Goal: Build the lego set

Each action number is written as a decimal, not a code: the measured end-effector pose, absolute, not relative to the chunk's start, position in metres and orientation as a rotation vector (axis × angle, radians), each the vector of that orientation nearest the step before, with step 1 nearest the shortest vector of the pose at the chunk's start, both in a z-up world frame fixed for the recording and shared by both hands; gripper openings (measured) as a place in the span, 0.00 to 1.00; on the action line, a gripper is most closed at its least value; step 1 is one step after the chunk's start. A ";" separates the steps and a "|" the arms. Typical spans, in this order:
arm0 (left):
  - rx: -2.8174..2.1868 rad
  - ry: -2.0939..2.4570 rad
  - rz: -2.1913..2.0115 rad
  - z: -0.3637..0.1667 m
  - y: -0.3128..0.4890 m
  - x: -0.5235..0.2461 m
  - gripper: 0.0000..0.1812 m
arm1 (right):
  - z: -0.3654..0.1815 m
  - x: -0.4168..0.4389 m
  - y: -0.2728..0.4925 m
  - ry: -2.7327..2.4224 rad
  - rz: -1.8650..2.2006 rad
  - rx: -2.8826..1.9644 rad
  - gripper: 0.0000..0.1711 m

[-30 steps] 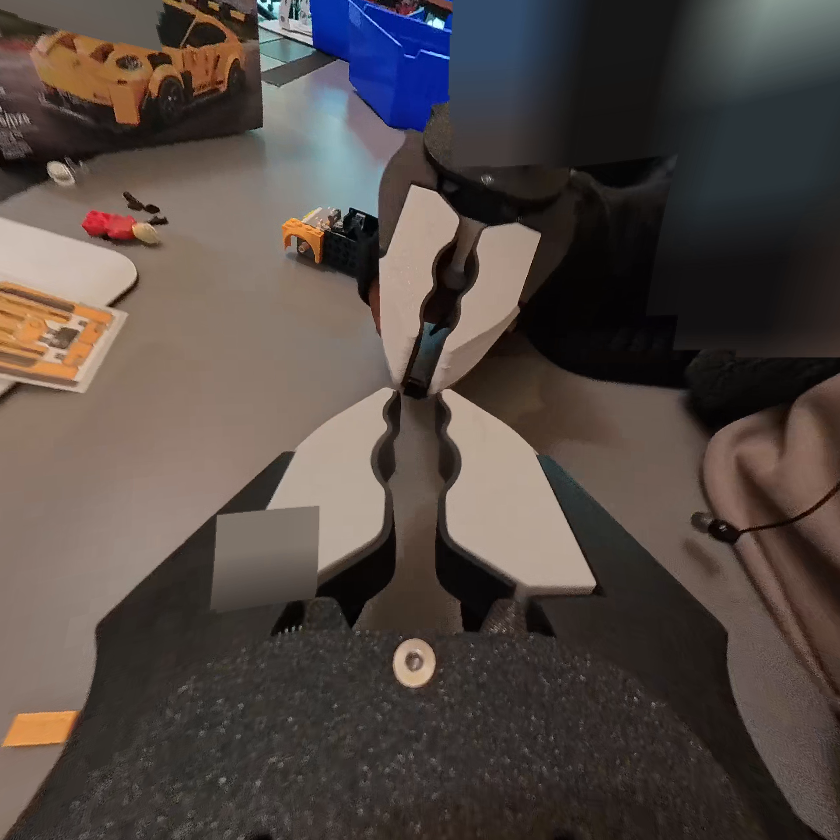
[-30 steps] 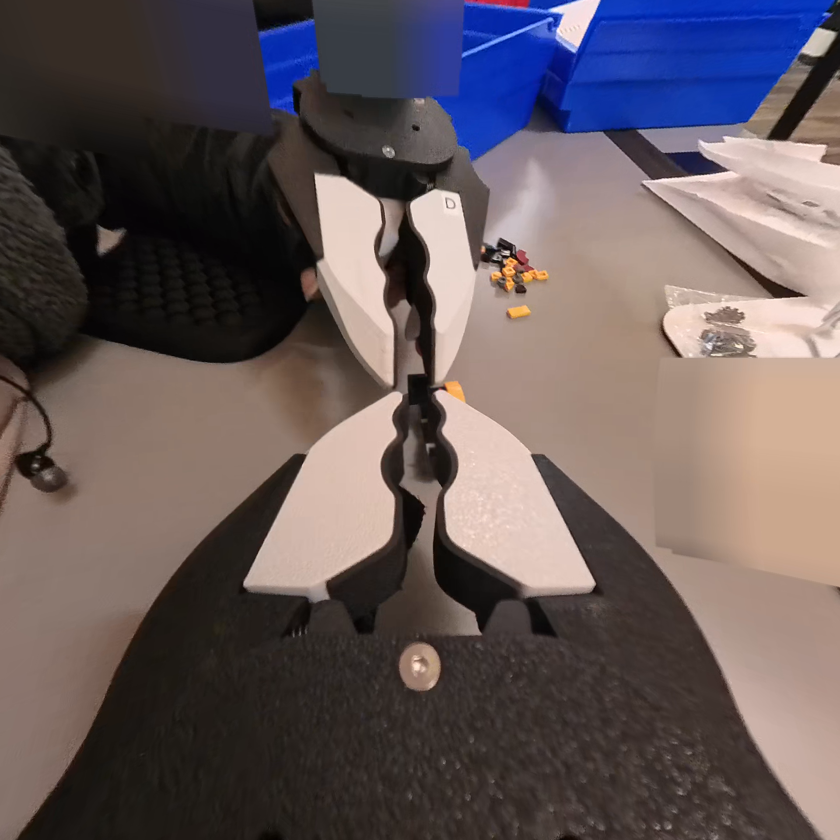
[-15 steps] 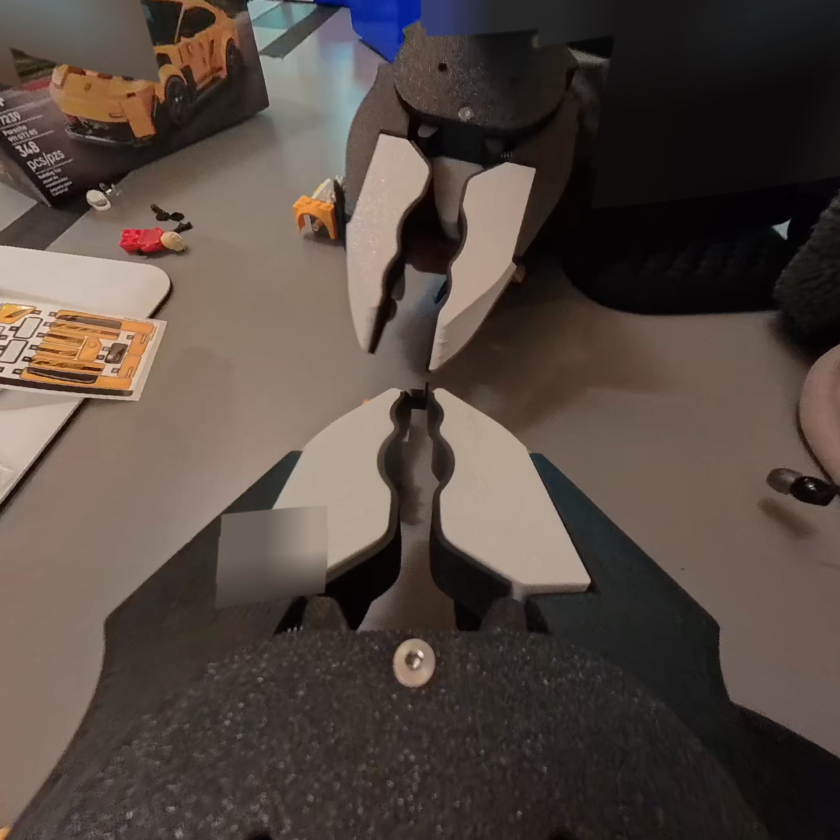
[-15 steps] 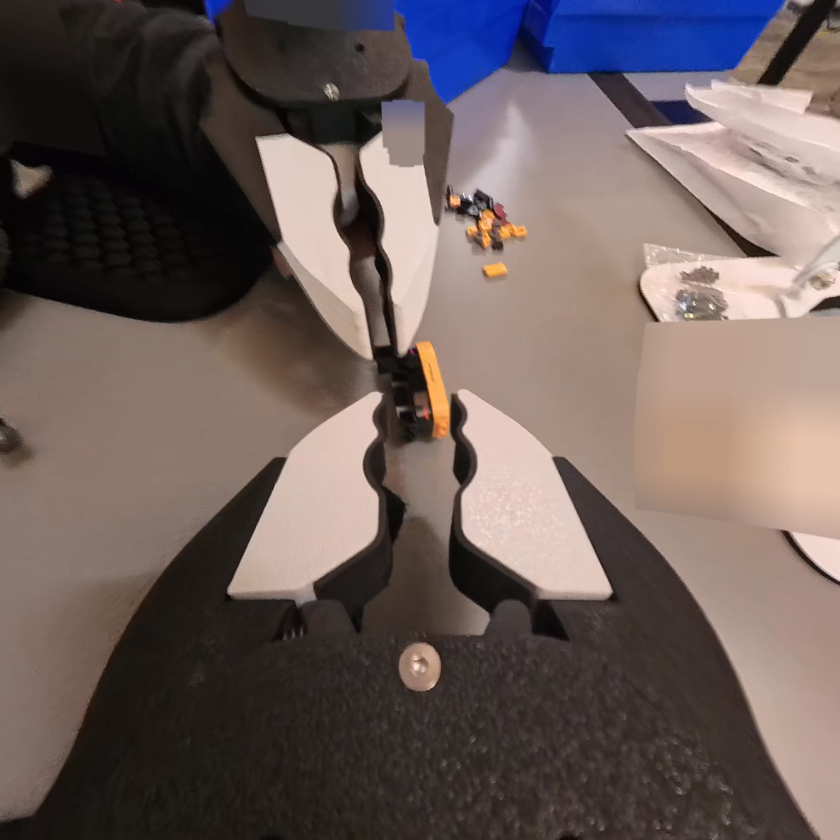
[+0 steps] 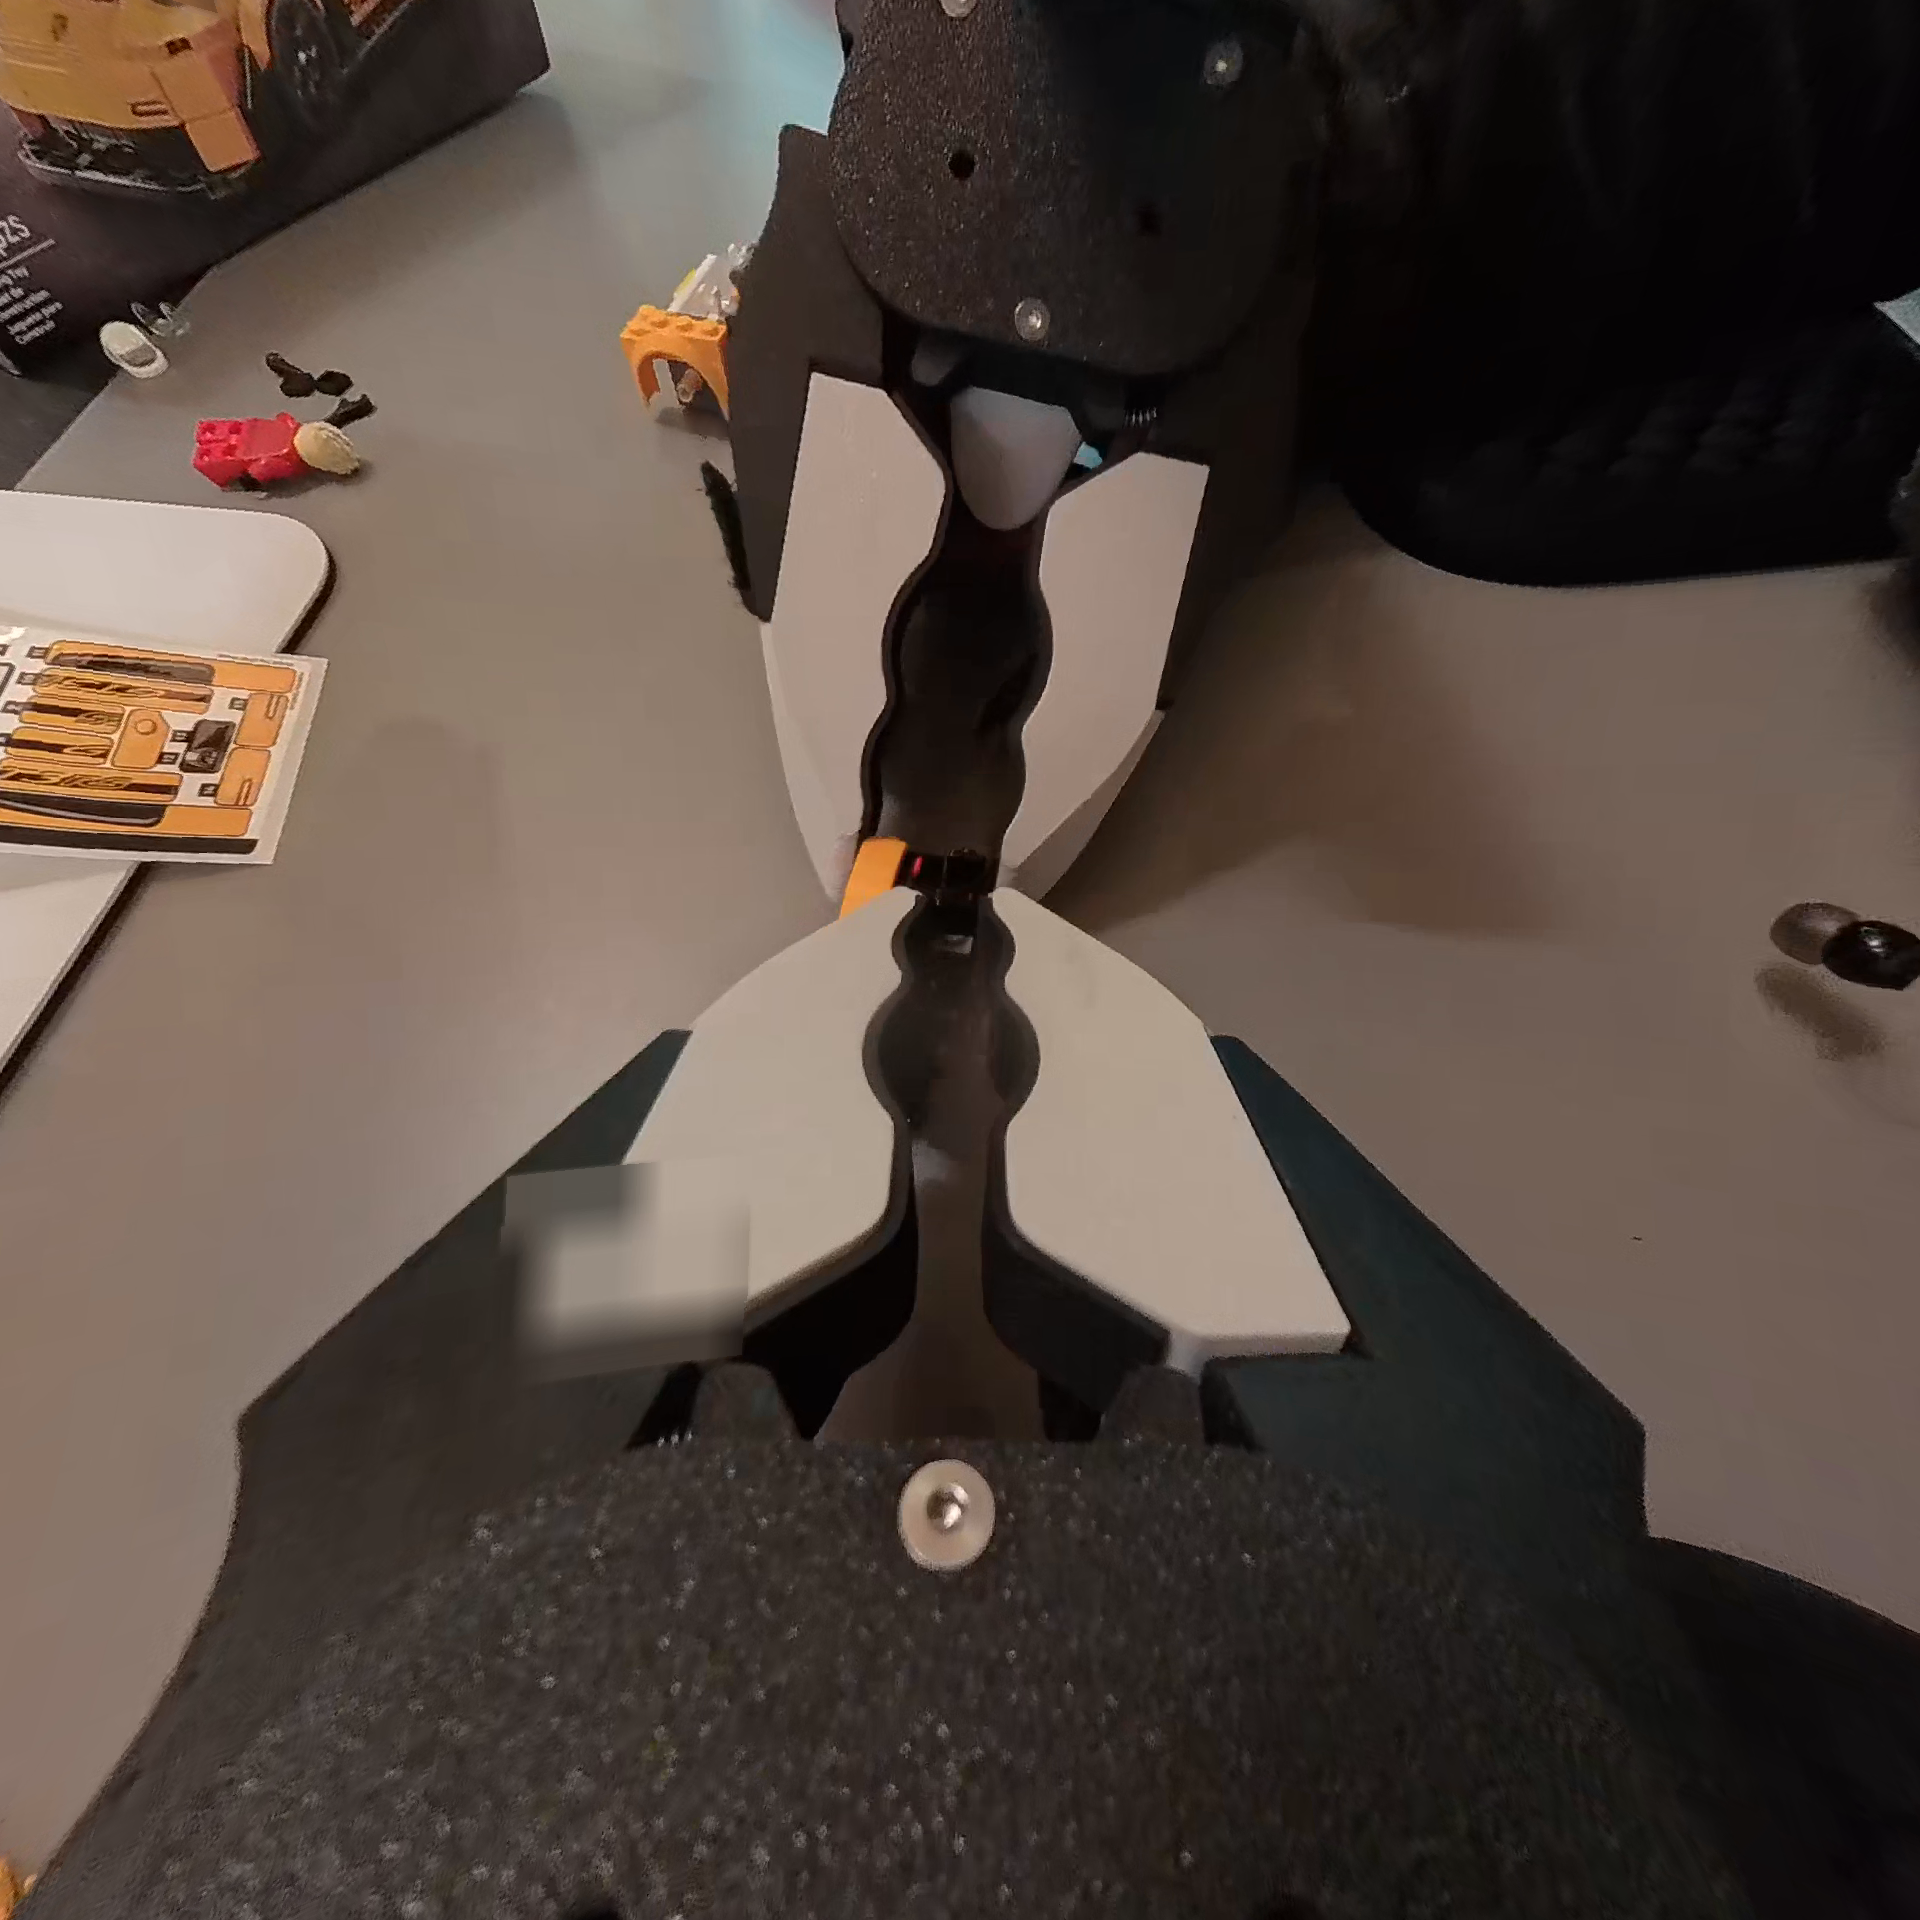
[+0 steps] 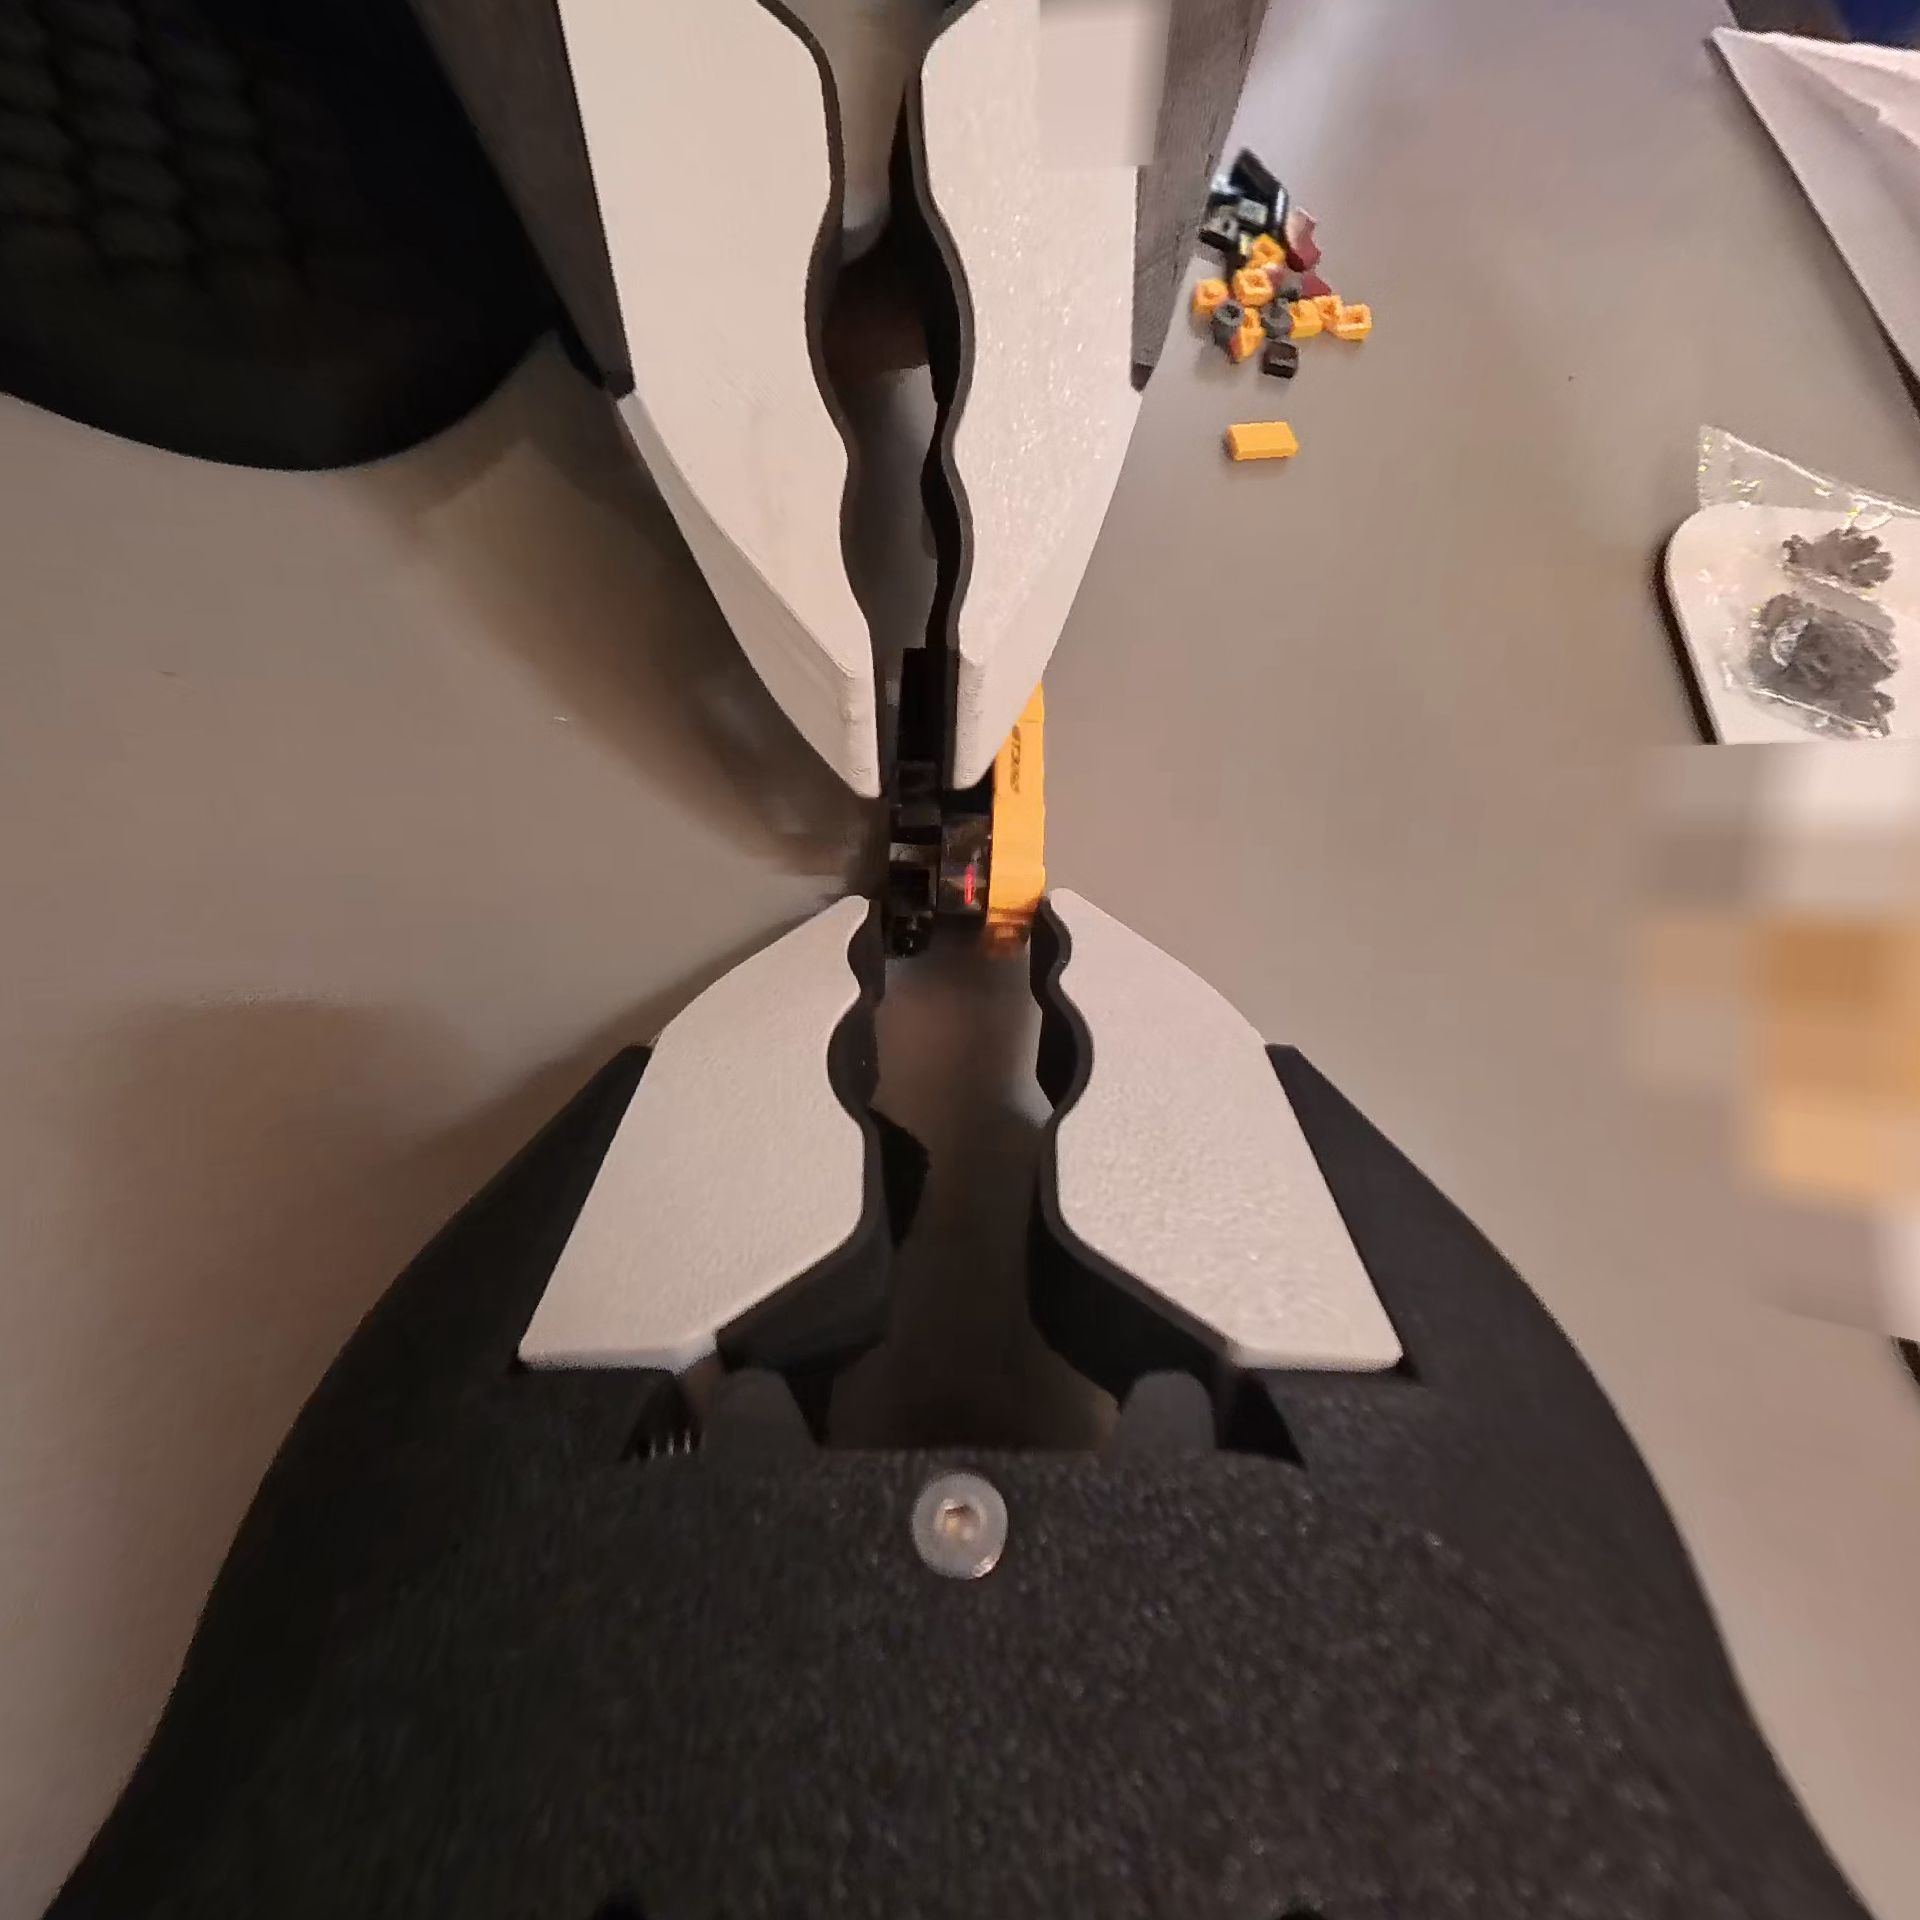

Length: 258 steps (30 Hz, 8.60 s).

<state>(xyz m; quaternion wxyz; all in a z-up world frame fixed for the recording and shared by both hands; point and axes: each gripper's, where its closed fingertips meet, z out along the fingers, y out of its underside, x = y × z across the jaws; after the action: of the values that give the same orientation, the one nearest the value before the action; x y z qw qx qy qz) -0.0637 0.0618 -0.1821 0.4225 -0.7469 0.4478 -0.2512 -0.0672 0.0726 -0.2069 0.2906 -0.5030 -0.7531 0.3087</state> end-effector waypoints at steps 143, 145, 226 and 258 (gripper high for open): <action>-1.513 1.818 0.345 -0.108 0.051 -0.066 0.30 | -0.115 -0.067 0.041 -1.334 2.214 -1.713 0.15; -1.568 1.699 0.278 -0.102 0.054 -0.066 0.42 | -0.112 -0.065 0.043 -1.335 2.204 -1.670 0.15; -1.702 0.687 -0.412 -0.124 0.084 -0.086 0.15 | -0.116 -0.076 0.076 -1.565 0.600 -0.960 0.04; -2.069 0.818 -0.477 -0.197 0.077 -0.081 0.15 | -0.163 -0.054 0.104 -1.753 0.839 -1.465 0.10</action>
<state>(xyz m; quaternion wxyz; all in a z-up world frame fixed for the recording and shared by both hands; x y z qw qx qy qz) -0.0812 0.0772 -0.1970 0.4196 -0.8254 0.3262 -0.1904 -0.0537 0.1036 -0.1626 0.3465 -0.5646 -0.6757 0.3234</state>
